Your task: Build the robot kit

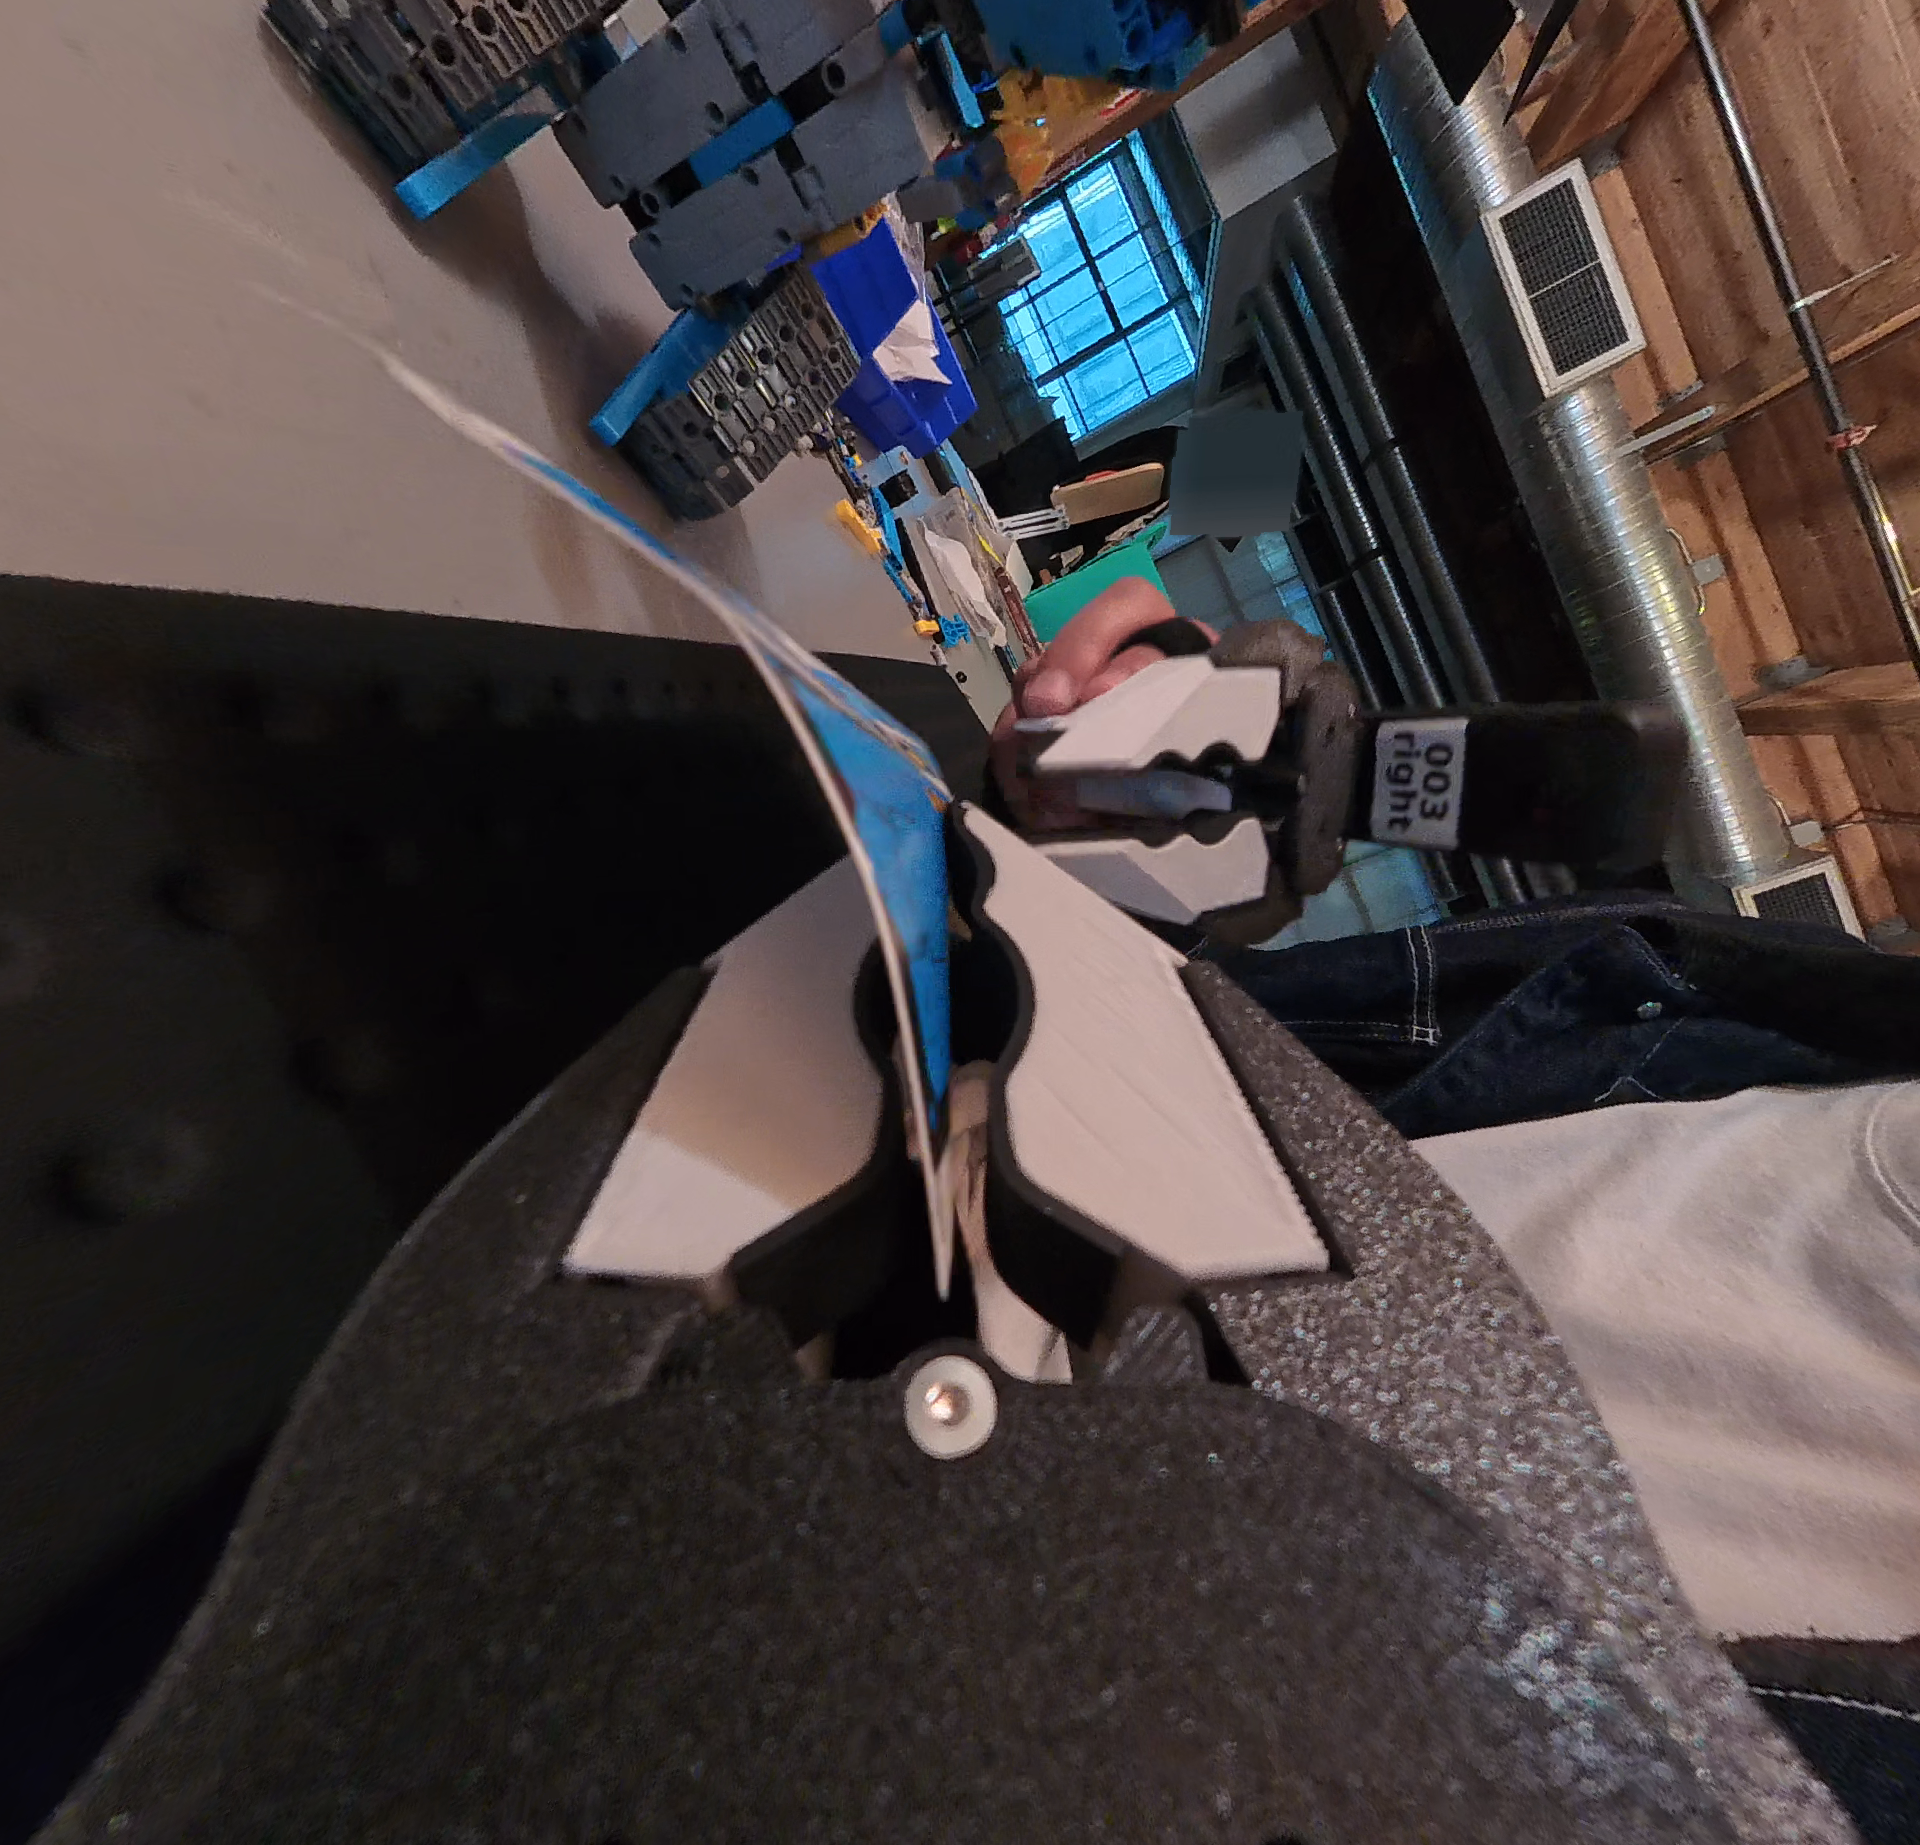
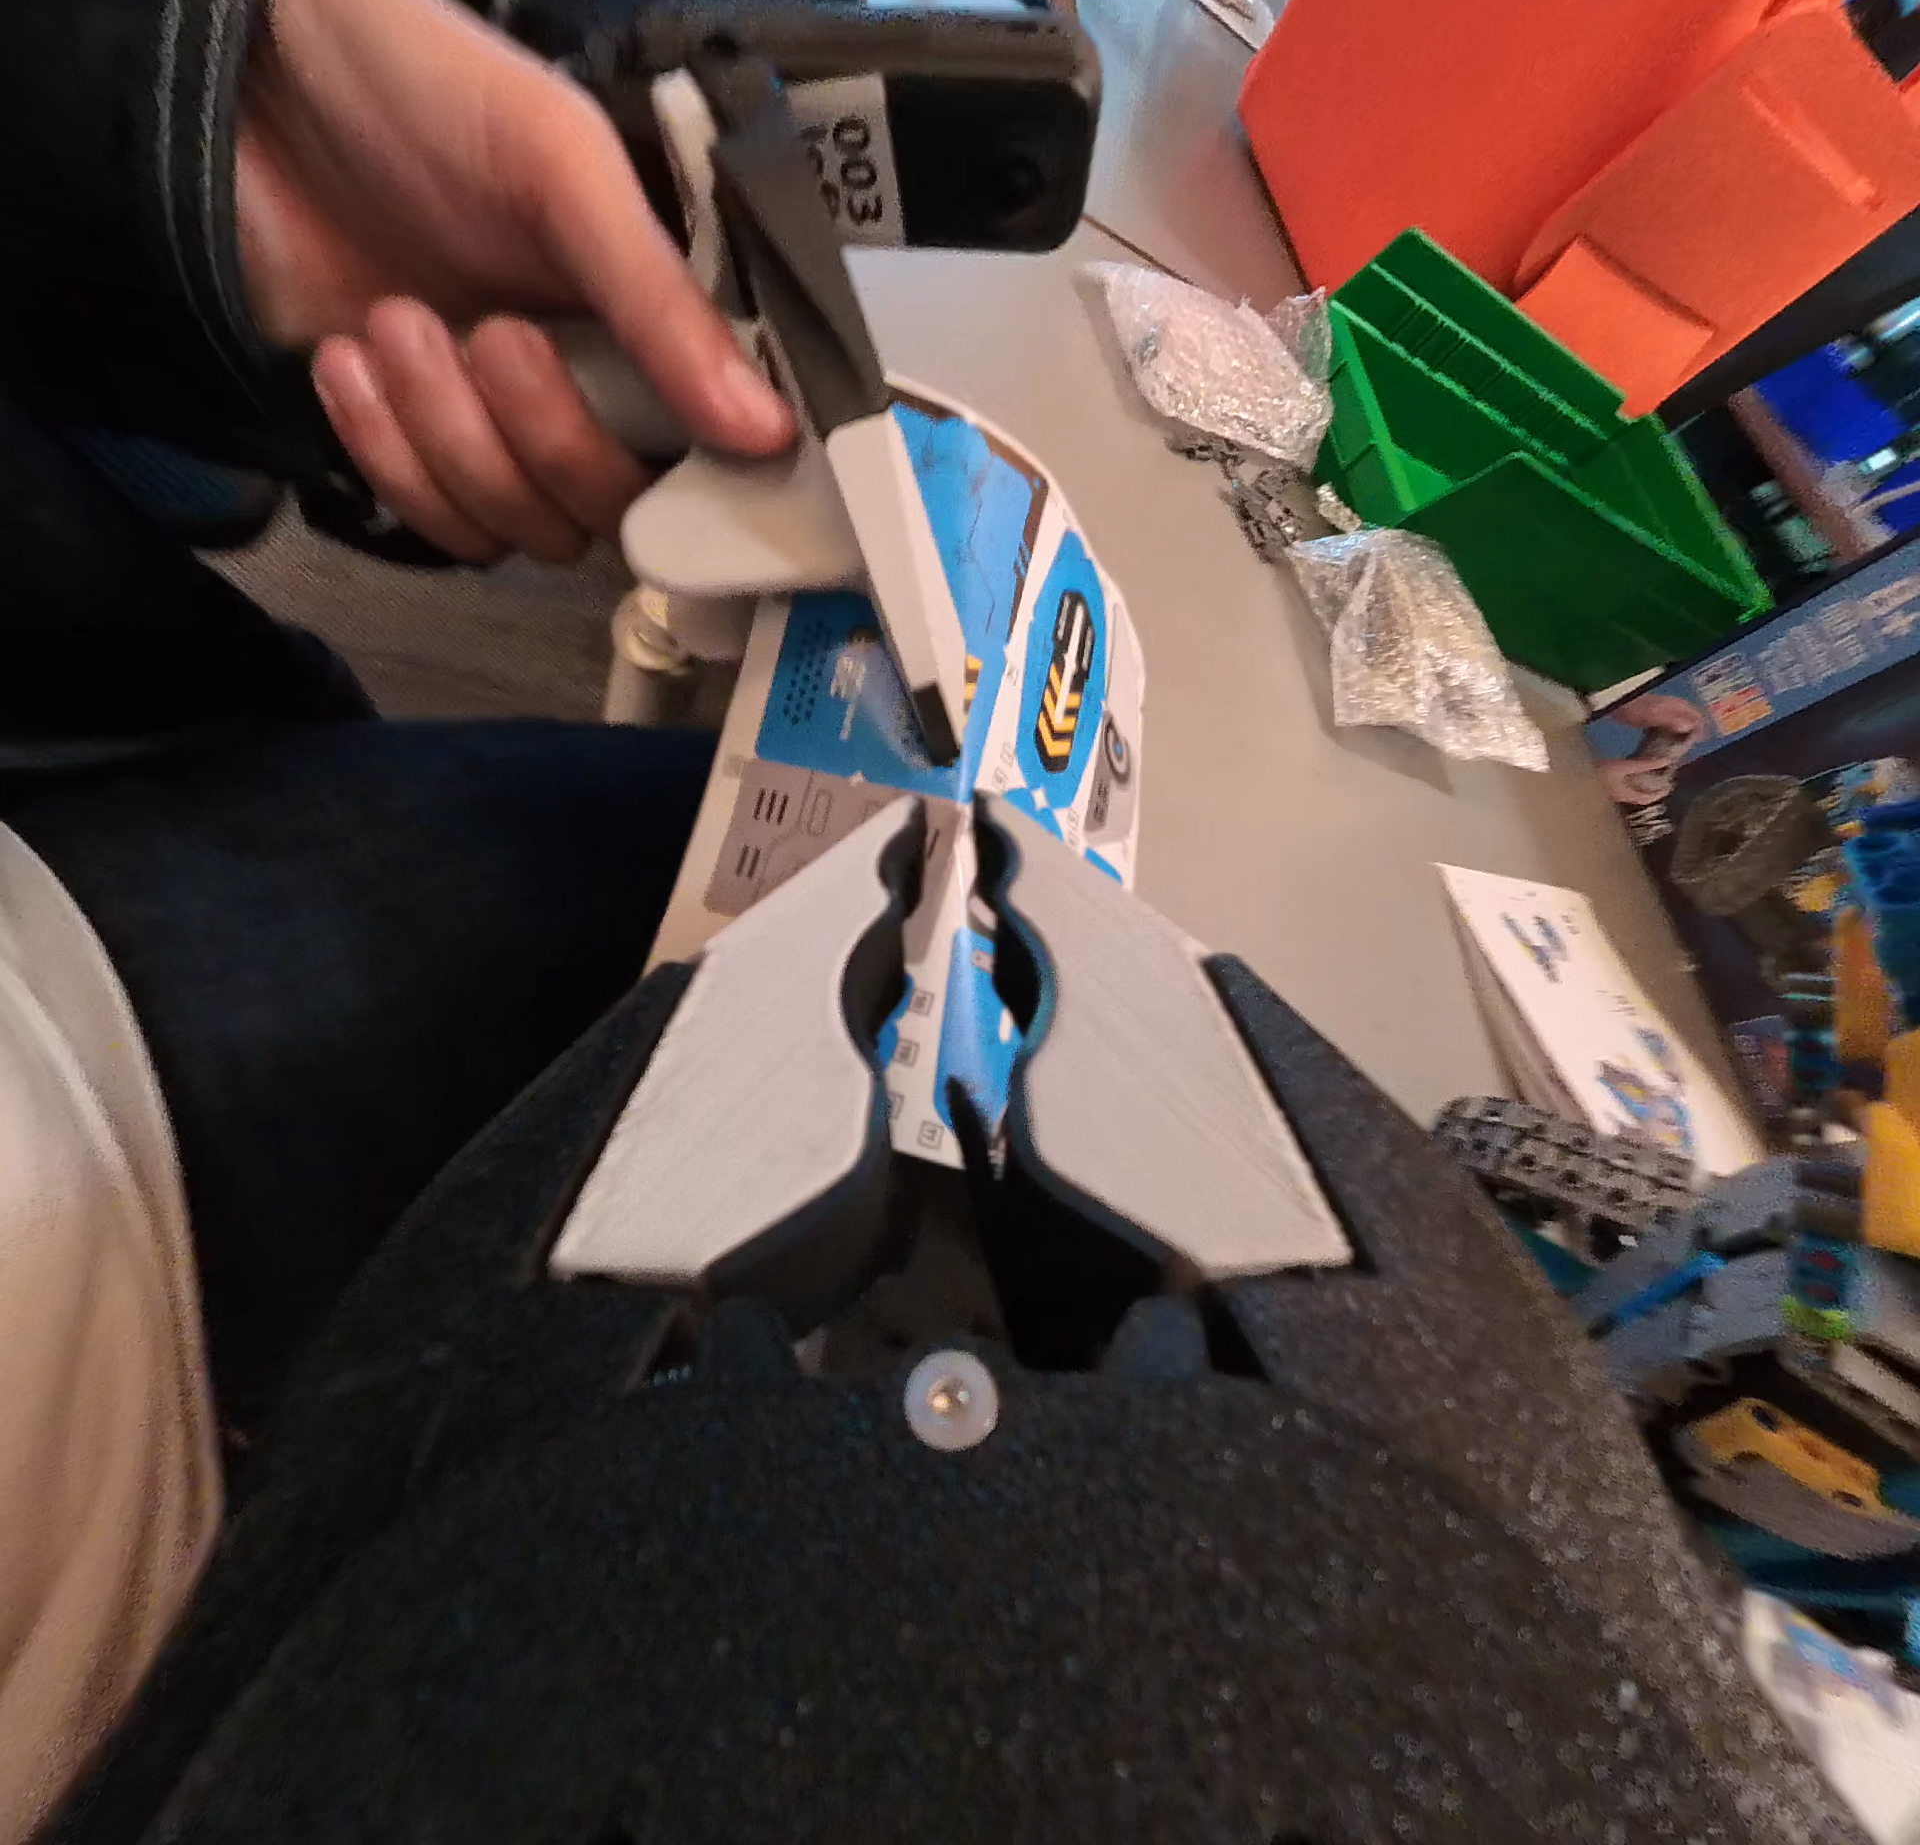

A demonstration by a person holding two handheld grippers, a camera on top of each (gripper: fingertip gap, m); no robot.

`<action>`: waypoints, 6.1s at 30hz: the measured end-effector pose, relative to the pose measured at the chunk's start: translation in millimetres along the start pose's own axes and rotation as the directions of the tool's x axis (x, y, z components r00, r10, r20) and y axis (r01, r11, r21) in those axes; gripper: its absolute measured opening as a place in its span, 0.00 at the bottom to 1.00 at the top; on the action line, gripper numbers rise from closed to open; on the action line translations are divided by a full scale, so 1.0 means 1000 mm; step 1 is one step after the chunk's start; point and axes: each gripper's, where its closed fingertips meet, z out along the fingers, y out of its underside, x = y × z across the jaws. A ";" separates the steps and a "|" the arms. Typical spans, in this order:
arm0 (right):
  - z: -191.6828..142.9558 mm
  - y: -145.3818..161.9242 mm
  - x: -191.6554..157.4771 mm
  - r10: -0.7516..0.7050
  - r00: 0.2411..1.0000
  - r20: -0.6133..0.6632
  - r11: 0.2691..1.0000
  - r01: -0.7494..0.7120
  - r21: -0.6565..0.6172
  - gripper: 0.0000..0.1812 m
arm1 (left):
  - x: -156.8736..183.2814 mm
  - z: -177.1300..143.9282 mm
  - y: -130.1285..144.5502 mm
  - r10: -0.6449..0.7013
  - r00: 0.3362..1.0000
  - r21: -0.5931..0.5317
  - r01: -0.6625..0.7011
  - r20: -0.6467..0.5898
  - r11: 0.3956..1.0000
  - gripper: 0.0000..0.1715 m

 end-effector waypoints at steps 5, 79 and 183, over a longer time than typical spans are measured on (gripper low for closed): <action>0.004 0.002 -0.001 0.103 0.991 0.090 0.995 -0.101 -0.025 0.09 | 0.003 0.001 0.002 0.024 1.000 -0.015 -0.024 -0.001 1.000 0.00; 0.014 0.012 -0.005 -0.190 0.980 0.055 0.976 0.195 -0.101 0.00 | -0.006 -0.001 0.004 -0.011 0.999 -0.023 0.012 0.045 1.000 0.00; -0.149 0.049 0.259 0.535 0.812 -0.234 0.825 -0.442 0.352 0.00 | -0.159 -0.170 -0.132 0.226 0.385 -0.204 -0.097 0.895 0.974 0.66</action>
